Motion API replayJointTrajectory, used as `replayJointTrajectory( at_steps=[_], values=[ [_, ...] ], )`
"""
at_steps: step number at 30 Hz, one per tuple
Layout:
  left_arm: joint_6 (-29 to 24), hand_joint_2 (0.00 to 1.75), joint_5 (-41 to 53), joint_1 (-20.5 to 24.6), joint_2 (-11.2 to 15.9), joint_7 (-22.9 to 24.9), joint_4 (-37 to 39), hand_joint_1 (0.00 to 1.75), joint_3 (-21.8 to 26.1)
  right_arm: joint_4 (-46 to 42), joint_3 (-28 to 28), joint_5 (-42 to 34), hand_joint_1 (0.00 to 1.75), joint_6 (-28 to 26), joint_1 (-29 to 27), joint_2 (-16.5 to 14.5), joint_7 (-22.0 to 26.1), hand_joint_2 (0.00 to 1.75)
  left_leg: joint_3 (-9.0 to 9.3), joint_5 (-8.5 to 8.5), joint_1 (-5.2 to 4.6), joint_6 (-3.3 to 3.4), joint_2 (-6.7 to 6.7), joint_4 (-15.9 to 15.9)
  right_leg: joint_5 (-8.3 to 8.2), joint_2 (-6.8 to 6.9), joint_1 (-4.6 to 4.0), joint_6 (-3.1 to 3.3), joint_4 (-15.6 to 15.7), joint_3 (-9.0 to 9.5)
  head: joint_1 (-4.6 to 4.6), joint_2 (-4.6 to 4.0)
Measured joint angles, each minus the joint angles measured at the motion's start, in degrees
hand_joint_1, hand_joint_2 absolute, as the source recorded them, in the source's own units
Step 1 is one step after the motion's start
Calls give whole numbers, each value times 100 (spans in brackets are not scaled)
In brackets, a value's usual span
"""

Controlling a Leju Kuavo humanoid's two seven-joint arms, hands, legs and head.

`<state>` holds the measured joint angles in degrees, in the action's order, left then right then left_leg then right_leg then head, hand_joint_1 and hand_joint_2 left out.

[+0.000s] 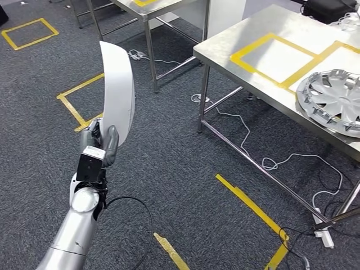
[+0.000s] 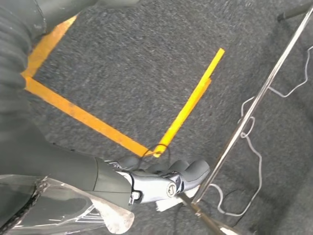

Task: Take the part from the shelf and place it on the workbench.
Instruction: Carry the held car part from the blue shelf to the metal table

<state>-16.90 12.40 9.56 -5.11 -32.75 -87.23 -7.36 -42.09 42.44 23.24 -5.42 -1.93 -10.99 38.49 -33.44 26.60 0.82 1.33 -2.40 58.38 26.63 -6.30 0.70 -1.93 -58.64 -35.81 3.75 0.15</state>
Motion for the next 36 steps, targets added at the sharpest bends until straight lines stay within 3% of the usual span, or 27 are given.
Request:
replayJointTrajectory(
  at_steps=[1, 3, 5, 6, 7, 9, 11, 12, 15, 17, 19, 21, 22, 24, 26, 28, 30, 31, 33, 34, 36],
  values=[
    [13, 175, -17, -8, 0, -4, -24, 175, 6, 4, -2, 6, 0, -5, -1, 5, 0, 175, 10, -12, 7, 32, 73, -25, 113, 183, -11, -21, -189, -104, -21, 0],
    [39, 175, -50, -43, 7, -9, -60, 175, 24, 17, -12, 28, 0, -17, 29, 8, 0, 175, 15, -9, -9, 67, 227, -35, 460, 519, -11, -52, -882, -438, -57, 0],
    [71, 175, -74, -85, 15, -10, -70, 175, 44, 39, -21, 54, 0, -26, 48, 8, 0, 175, 17, 4, -21, 78, 393, -32, 649, 596, 3, -81, -1465, -720, -57, 0],
    [85, 175, -83, -100, 17, -13, -71, 175, 51, 48, -21, 63, 0, -32, 49, 8, 0, 175, 21, 13, -23, 77, 467, -31, 591, 611, 5, -90, -1472, -718, -58, 0],
    [97, 175, -92, -110, 17, -16, -72, 175, 58, 55, -21, 72, 0, -37, 50, 10, 0, 175, 30, 23, -23, 70, 537, -30, 439, 640, 5, -92, -1252, -599, -58, 0],
    [113, 175, -102, -119, 19, -25, -78, 175, 78, 61, -22, 80, 0, -48, 64, 13, 0, 175, 62, 51, -29, 36, 661, -27, 103, 840, -11, -80, -451, -164, -59, 0],
    [124, 175, -108, -120, 23, -28, -87, 175, 98, 67, -28, 83, 0, -55, 88, 15, 0, 175, 84, 80, -59, -7, 747, -18, -6, 1022, -54, -37, 43, 131, -55, 0],
    [128, 175, -110, -121, 25, -28, -92, 175, 105, 73, -34, 84, 0, -56, 94, 15, 0, 175, 90, 88, -75, -26, 782, -13, 12, 1026, -70, -4, 87, 159, -51, 0],
    [138, 175, -114, -126, 27, -30, -110, 175, 114, 95, -49, 88, 0, -61, 86, 15, 0, 175, 127, 120, -73, -97, 878, -4, -13, 844, -65, 107, 99, 158, -48, 0],
    [144, 175, -117, -127, 32, -34, -128, 175, 121, 103, -51, 94, 0, -69, 90, 17, 0, 175, 65, 300, -44, -158, 667, 218, -33, 720, -36, 176, 117, 174, -35, 0],
    [145, 175, -123, -145, 40, -39, -138, 175, 136, 106, -56, 97, 0, -69, 106, 18, 0, 175, -218, 658, -26, -191, 372, 885, -44, 587, -19, 221, 122, 183, -14, 0],
    [150, 175, -143, -175, 43, -42, -138, 175, 149, 115, -60, 99, 0, -62, 102, 15, 0, 175, -529, 883, -25, -198, 288, 1544, -47, 436, -22, 234, 116, 182, -9, 0],
    [156, 175, -152, -185, 43, -43, -138, 175, 152, 120, -61, 100, 0, -60, 93, 15, 0, 175, -577, 837, -25, -191, 277, 1621, -47, 353, -23, 233, 110, 183, -10, 0],
    [170, 175, -164, -188, 43, -54, -138, 175, 154, 127, -59, 101, 0, -59, 81, 15, 0, 175, -389, 457, -23, -155, 203, 1141, -47, 186, -23, 228, 93, 188, -9, 0],
    [186, 175, -176, -182, 44, -69, -139, 175, 164, 130, -59, 103, 0, -54, 86, 14, 0, 175, -86, 121, -5, -106, -68, 407, -50, 37, -22, 199, 69, 167, -14, 0],
    [203, 175, -191, -169, 41, -84, -143, 175, 178, 132, -59, 107, 0, -45, 90, 13, 0, 175, 30, 64, -1, -87, -233, 87, -70, -88, -3, 128, 60, 104, -18, 0],
    [211, 175, -201, -141, 33, -93, -148, 175, 186, 131, -59, 107, 0, -37, 74, 15, 0, 175, 33, 56, -2, -68, -139, 37, -100, -198, 21, 45, 81, 56, -14, 0],
    [211, 175, -203, -123, 27, -95, -149, 175, 189, 124, -60, 101, 0, -36, 61, 20, 1, 175, 45, 39, 9, -41, -81, 7, -78, -145, 15, 14, 58, 26, -21, 0],
    [211, 175, -208, -103, 14, -101, -151, 175, 196, 93, -79, 70, 0, -39, 56, 27, 1, 175, 67, 6, 31, 14, 43, -48, 141, 187, -3, -38, -294, -164, -67, 0],
    [209, 175, -210, -104, 11, -106, -152, 175, 200, 69, -95, 49, 0, -40, 59, 28, 1, 175, 70, 3, 21, 29, 103, -53, 332, 405, -6, -59, -656, -340, -90, 0],
    [204, 175, -215, -114, 11, -113, -154, 175, 208, 29, -130, 15, 0, -39, 68, 27, 0, 175, 63, 7, 8, 40, 214, -49, 638, 597, 11, -100, -1400, -684, -106, 0]
  ],
)
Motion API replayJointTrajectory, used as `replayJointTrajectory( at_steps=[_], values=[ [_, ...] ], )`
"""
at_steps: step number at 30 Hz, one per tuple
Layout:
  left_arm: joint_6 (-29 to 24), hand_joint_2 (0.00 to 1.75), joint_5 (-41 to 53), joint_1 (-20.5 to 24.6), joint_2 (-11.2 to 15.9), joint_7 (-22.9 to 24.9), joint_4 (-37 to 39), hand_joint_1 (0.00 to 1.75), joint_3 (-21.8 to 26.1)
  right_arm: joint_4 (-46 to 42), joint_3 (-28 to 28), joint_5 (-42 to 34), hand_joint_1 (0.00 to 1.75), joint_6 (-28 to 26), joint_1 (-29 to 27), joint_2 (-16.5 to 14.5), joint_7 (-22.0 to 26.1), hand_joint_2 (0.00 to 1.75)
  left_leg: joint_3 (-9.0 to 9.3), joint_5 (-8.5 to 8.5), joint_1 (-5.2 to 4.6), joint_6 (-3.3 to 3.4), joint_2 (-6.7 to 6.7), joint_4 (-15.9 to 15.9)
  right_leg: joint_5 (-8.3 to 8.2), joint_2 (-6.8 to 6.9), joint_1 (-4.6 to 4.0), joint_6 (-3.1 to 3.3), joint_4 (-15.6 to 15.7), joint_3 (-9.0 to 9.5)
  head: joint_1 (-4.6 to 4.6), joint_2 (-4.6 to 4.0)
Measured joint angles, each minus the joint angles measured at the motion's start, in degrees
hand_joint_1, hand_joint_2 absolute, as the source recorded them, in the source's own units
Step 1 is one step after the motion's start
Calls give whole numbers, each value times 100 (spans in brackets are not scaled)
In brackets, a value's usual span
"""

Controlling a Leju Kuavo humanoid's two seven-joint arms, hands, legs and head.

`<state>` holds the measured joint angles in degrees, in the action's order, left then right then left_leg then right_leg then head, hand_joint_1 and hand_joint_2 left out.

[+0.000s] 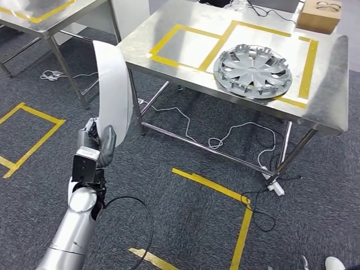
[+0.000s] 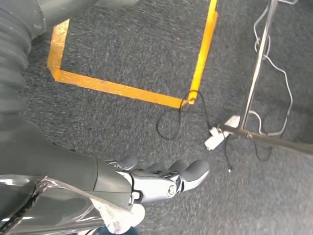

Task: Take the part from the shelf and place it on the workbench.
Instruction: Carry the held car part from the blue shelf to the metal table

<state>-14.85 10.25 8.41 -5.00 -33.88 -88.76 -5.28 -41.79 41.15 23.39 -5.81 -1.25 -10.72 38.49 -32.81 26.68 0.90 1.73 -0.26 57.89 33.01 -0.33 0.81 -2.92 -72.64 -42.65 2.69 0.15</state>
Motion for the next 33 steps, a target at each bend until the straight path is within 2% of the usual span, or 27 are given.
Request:
replayJointTrajectory(
  at_steps=[1, 2, 4, 6, 7, 9, 11, 12, 13, 15, 16, 17, 18, 20, 21, 22, 25, 27, 28, 30, 31, 32, 33],
  values=[
    [-2, 175, -1, -3, 1, -1, 0, 175, 3, -14, -9, -11, 0, 0, -5, 0, 1, 175, 0, 2, -3, 0, 42, 1, 19, 18, 6, -13, -152, -60, -2, 0],
    [-3, 175, -2, -3, 0, -2, 0, 175, 3, -29, -17, -15, 0, 0, -12, 1, 1, 175, 1, 4, -3, -3, 72, 3, -73, 24, 11, -18, -63, 2, -3, 0],
    [-3, 175, -3, 2, -3, -4, 0, 175, 5, -68, -24, -17, 0, 0, -18, 1, 1, 175, 12, 17, -2, -25, 110, 10, -423, 51, 17, -6, 699, 427, -3, 0],
    [-4, 175, -5, 12, -7, -7, -2, 175, 10, -100, -31, -17, 0, 0, -10, 1, 0, 175, 10, 31, -24, -74, 130, 25, -603, 76, -2, 43, 1369, 825, 1, 0],
    [-6, 175, -5, 17, -9, -10, -3, 175, 13, -109, -33, -17, 0, -2, -8, 1, 0, 175, 7, 30, -34, -102, 135, 30, -604, 78, -14, 76, 1490, 899, 4, 0],
    [-15, 175, 1, 22, -9, -18, -13, 175, 16, -119, -38, -18, 0, -13, -14, -1, 1, 175, 10, 19, -33, -166, 140, 21, -606, 58, -31, 156, 1499, 906, 9, 0],
    [-34, 175, 13, 31, -8, -33, -41, 175, 18, -125, -56, -28, 0, -29, -15, -1, 2, 175, -17, 106, -19, -229, 124, 112, -626, 48, -16, 235, 1523, 919, 13, 0],
    [-49, 175, 22, 41, -5, -44, -57, 175, 19, -131, -68, -36, 0, -37, -6, -1, 2, 175, -98, 238, -15, -255, 109, 312, -636, 44, -5, 272, 1538, 928, 16, 0],
    [-65, 175, 34, 47, 0, -56, -69, 175, 21, -135, -83, -48, 0, -43, 1, -2, 2, 175, -239, 420, -12, -272, 94, 640, -638, 39, -1, 298, 1543, 934, 19, 0],
    [-97, 175, 60, 39, 13, -75, -79, 175, 23, -142, -114, -78, 0, -51, 8, -6, 2, 175, -597, 759, -12, -292, 81, 1425, -634, 24, -14, 323, 1541, 935, 20, 0],
    [-108, 175, 67, 24, 20, -80, -83, 175, 23, -142, -130, -97, 0, -52, 5, -8, 2, 175, -709, 809, -14, -291, 79, 1663, -633, 11, -22, 327, 1538, 937, 20, 0],
    [-116, 175, 69, 10, 25, -82, -95, 175, 23, -142, -145, -115, 0, -52, 2, -9, 2, 175, -728, 748, -16, -280, 76, 1691, -632, -5, -30, 328, 1535, 940, 21, 0],
    [-123, 175, 66, 1, 29, -82, -116, 175, 24, -142, -159, -130, 0, -53, 1, -9, 2, 175, -638, 577, -19, -257, 74, 1484, -630, -22, -38, 328, 1531, 948, 21, 0],
    [-137, 175, 57, 0, 40, -81, -188, 175, 27, -141, -188, -146, 0, -57, -1, -11, 1, 175, -277, 162, -41, -178, 55, 694, -623, -49, -64, 317, 1522, 963, 19, 0],
    [-143, 175, 53, 8, 46, -80, -225, 175, 29, -141, -200, -152, 0, -61, -2, -12, 1, 175, -124, 39, -51, -144, 47, 345, -619, -57, -79, 305, 1513, 958, 17, 0],
    [-146, 175, 51, 11, 52, -78, -256, 175, 30, -140, -208, -157, 0, -66, -6, -13, 1, 175, -40, -8, -63, -120, 38, 138, -620, -59, -87, 285, 1508, 945, 13, 0],
    [-163, 175, 49, 6, 63, -71, -316, 175, 33, -131, -227, -158, 0, -80, -16, -14, 2, 175, -24, -14, -64, -79, 41, 26, -625, -51, -77, 203, 1501, 899, 14, 0],
    [-177, 175, 47, 9, 73, -69, -364, 175, 40, -121, -255, -142, 0, -100, -7, -14, 1, 175, -16, -48, -37, -27, 55, -14, -471, -33, -69, 144, 1288, 781, 3, 0],
    [-183, 175, 46, 4, 79, -68, -386, 175, 44, -115, -275, -130, 0, -111, 1, -14, 1, 175, -15, -58, -26, -9, 65, -25, -307, -23, -57, 118, 1003, 639, 3, 0],
    [-195, 175, 44, -31, 87, -68, -418, 175, 54, -94, -321, -109, 0, -128, 14, -15, 1, 175, -30, -58, -26, 2, 73, -23, 44, -15, -31, 72, 225, 276, 0, 0],
    [-201, 175, 40, -63, 92, -67, -430, 175, 63, -81, -344, -104, 0, -137, 14, -15, 1, 175, -35, -58, -25, 2, 77, -21, 122, -12, -17, 54, -56, 144, 2, 0],
    [-205, 175, 38, -101, 98, -67, -447, 175, 74, -70, -366, -97, 0, -148, 15, -16, 1, 175, -36, -58, -24, 1, 78, -19, 97, -8, -5, 40, -139, 108, -1, 0],
    [-207, 175, 29, -145, 106, -67, -474, 175, 88, -61, -393, -83, 0, -165, 18, -16, 1, 175, -32, -56, -20, -4, 78, -16, -41, -1, 9, 31, 27, 197, -1, 0]
  ],
)
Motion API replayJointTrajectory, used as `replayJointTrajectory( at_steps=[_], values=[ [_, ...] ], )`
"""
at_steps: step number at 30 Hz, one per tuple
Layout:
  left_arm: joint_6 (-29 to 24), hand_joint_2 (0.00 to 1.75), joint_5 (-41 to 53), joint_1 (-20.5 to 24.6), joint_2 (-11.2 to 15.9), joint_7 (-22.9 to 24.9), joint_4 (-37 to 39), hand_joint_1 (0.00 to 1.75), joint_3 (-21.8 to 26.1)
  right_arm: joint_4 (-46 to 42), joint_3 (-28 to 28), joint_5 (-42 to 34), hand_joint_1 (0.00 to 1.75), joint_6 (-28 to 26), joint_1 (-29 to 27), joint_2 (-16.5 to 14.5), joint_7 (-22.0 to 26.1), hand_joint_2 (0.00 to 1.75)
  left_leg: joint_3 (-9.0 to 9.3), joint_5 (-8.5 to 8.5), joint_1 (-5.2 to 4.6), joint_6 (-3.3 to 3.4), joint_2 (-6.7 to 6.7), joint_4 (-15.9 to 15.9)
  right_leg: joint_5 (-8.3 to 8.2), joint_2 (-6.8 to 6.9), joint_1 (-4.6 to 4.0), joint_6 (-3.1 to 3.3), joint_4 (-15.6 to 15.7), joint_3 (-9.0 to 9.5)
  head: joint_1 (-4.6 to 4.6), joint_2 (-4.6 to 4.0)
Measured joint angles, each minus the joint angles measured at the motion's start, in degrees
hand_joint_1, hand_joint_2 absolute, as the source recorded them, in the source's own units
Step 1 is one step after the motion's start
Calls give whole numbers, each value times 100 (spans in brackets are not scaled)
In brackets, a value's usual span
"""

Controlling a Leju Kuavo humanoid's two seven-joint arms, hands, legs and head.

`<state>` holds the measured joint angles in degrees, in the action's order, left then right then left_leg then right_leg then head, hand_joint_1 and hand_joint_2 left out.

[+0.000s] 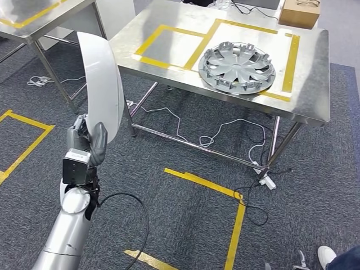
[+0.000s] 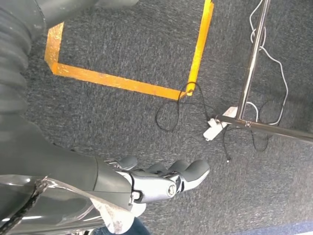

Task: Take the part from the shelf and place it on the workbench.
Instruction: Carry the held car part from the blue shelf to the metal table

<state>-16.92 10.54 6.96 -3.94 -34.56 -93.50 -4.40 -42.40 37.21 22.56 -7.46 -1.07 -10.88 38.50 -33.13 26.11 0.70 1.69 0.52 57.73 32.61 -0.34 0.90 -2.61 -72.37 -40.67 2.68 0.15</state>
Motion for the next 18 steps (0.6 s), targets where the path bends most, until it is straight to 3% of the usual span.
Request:
replayJointTrajectory(
  at_steps=[2, 4, 7, 9, 12, 13, 14, 15, 18],
  values=[
    [9, 175, -20, -85, 19, -4, -78, 175, 42, 13, -58, 32, 0, -39, 19, -4, 0, 175, 9, 16, 3, -38, -1, 17, -350, 29, 22, -12, 781, 417, -1, 0],
    [28, 175, -44, -158, 44, -12, -165, 175, 106, 26, -117, 46, 0, -67, 43, -34, -1, 175, -8, 28, -10, -110, -2, 54, -491, 38, 17, 24, 1349, 728, 1, 0],
    [50, 175, -65, -233, 73, -19, -242, 175, 166, 37, -165, 52, 0, -80, 48, -69, 0, 175, -24, 21, -6, -202, -3, 60, -485, 28, -5, 136, 1425, 768, 8, 0],
    [57, 175, -73, -255, 92, -21, -281, 175, 198, 39, -185, 55, 0, -85, 59, -80, 0, 175, -87, 161, 12, -253, -11, 235, -501, 27, 3, 221, 1441, 778, 15, 0],
    [71, 175, -74, -284, 119, -25, -309, 175, 240, 46, -208, 53, 0, -92, 72, -97, 1, 175, -537, 684, 17, -295, -25, 1279, -503, 26, -6, 293, 1447, 782, 28, 0],
    [83, 175, -65, -304, 122, -27, -309, 175, 253, 51, -210, 45, 0, -94, 69, -100, 1, 175, -684, 789, 17, -295, -26, 1602, -502, 23, -15, 297, 1446, 783, 28, 0],
    [95, 175, -53, -326, 123, -31, -309, 175, 263, 55, -210, 34, 0, -97, 65, -101, 0, 175, -753, 787, 17, -287, -27, 1747, -501, 18, -25, 300, 1444, 786, 29, 0],
    [105, 175, -39, -344, 123, -38, -313, 175, 273, 57, -212, 22, 0, -97, 62, -101, 0, 175, -710, 665, 14, -267, -27, 1644, -501, 10, -36, 300, 1444, 792, 29, 0],
    [110, 175, 19, -366, 122, -54, -363, 175, 298, 58, -229, -10, 0, -99, 62, -103, -1, 175, -194, 120, -19, -158, -38, 520, -493, -15, -73, 287, 1439, 810, 23, 0]
  ],
)
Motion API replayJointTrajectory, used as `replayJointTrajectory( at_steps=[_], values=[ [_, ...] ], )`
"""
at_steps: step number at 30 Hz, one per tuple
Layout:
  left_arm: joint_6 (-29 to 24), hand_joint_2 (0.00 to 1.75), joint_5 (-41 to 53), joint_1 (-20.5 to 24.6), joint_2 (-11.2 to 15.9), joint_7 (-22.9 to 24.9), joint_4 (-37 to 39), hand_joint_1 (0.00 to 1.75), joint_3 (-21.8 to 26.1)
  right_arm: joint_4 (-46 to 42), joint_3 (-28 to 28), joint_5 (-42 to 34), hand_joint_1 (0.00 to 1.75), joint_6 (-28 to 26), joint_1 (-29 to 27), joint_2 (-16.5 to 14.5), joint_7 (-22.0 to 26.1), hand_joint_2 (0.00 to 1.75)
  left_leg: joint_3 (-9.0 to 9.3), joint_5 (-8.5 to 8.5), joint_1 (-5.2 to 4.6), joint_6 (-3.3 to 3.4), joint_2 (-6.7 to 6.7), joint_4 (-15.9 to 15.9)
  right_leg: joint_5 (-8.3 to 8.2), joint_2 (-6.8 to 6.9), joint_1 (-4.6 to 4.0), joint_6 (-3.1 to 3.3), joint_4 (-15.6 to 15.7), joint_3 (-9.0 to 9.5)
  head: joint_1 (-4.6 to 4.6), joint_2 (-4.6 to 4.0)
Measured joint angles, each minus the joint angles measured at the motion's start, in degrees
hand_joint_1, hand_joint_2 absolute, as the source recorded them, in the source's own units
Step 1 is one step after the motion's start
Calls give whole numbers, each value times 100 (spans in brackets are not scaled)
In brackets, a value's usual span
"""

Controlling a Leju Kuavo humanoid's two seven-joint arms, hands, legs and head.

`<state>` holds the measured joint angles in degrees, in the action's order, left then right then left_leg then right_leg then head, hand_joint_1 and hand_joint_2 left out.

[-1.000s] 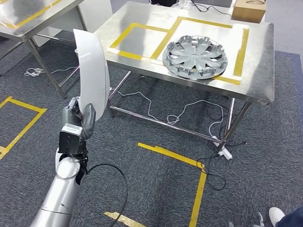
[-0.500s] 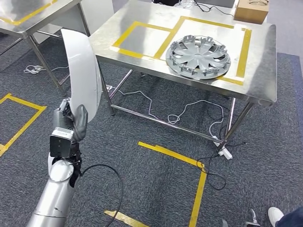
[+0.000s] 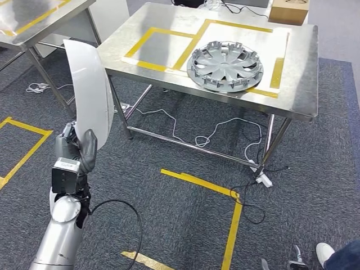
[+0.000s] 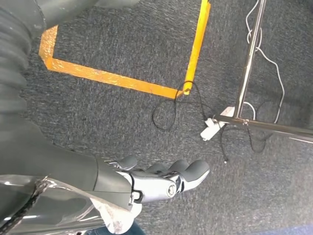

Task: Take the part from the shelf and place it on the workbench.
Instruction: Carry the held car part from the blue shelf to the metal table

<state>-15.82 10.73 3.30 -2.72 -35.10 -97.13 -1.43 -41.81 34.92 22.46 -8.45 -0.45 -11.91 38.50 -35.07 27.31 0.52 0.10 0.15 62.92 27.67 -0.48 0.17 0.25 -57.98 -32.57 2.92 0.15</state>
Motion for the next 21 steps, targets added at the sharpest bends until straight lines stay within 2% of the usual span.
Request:
replayJointTrajectory(
  at_steps=[1, 2, 5, 6, 8, 10, 11, 12, 13, 14, 16, 17, 19, 21],
  values=[
    [-4, 175, 19, -3, -1, -2, -22, 175, 9, 0, -6, -8, 0, -1, 0, -2, 0, 175, 119, -71, -14, 27, -4, -268, 0, -4, -9, -16, -4, -10, 0, 0],
    [-12, 175, 29, -9, -3, -3, -37, 175, 20, 0, -11, -13, 0, -2, -3, -3, 0, 175, 167, -74, -28, 43, -7, -395, -1, -6, -12, -38, -5, -25, -4, 0],
    [-37, 175, 48, -35, -19, -5, -62, 175, 63, -1, -17, -4, 0, -14, -24, -6, 1, 175, 173, -95, -24, 88, -4, -471, 9, -5, -3, -132, 0, -54, -3, 0],
    [-40, 175, 55, -39, -27, -9, -72, 175, 74, -2, -17, -4, 0, -16, -28, -7, 1, 175, 183, -115, -8, 116, 1, -500, 79, -1, -2, -167, -86, -100, -9, 0],
    [-43, 175, 63, -52, -50, -23, -90, 175, 86, -2, -16, -3, 0, -14, -33, -7, 1, 175, 190, -142, 14, 154, 10, -536, 383, 8, 13, -228, -616, -361, -21, 0],
    [-43, 175, 57, -90, -63, -47, -94, 175, 93, -1, -16, 7, 0, -10, -50, -7, 0, 175, 177, -143, 13, 163, 13, -533, 701, 11, 32, -275, -1375, -729, -24, 0],
    [-38, 175, 44, -112, -67, -60, -94, 175, 95, -1, -16, 15, 0, -7, -62, -7, 0, 175, 176, -142, 12, 163, 14, -531, 729, 13, 39, -291, -1575, -833, -24, 0],
    [-31, 175, 29, -127, -69, -72, -94, 175, 96, 0, -16, 26, 0, -3, -69, -7, -1, 175, 177, -141, 13, 161, 13, -529, 645, 16, 44, -300, -1558, -832, -25, 0],
    [-22, 175, 14, -136, -70, -81, -94, 175, 98, 0, -17, 37, 0, 1, -71, -7, -1, 175, 183, -137, 14, 156, 12, -526, 463, 23, 51, -302, -1308, -716, -25, 0],
    [-12, 175, -1, -138, -72, -90, -94, 175, 99, 0, -19, 47, 0, 3, -67, -7, 0, 175, 191, -130, 16, 145, 11, -520, 246, 36, 57, -297, -887, -508, -25, 0],
    [2, 175, -20, -136, -71, -96, -94, 175, 105, 0, -21, 57, 0, 2, -49, -7, 0, 175, 187, -113, -5, 97, 6, -497, 12, 56, 51, -253, -168, -130, -21, 0],
    [7, 175, -26, -135, -70, -97, -94, 175, 108, 0, -21, 57, 0, 2, -44, -7, 1, 175, 180, -111, -15, 67, 4, -489, -11, 58, 43, -221, -4, -40, -16, 0],
    [14, 175, -31, -133, -70, -98, -94, 175, 113, 0, -21, 58, 0, 3, -48, -6, 1, 175, 175, -123, -17, 8, 2, -493, -2, 46, 29, -141, 29, -22, -6, 0],
    [18, 175, -30, -131, -72, -99, -97, 175, 116, -1, -21, 60, 0, 4, -50, -5, 1, 175, 155, -49, 1, -55, 0, -416, -27, 45, 39, -58, 55, -9, -3, 0]
  ],
)
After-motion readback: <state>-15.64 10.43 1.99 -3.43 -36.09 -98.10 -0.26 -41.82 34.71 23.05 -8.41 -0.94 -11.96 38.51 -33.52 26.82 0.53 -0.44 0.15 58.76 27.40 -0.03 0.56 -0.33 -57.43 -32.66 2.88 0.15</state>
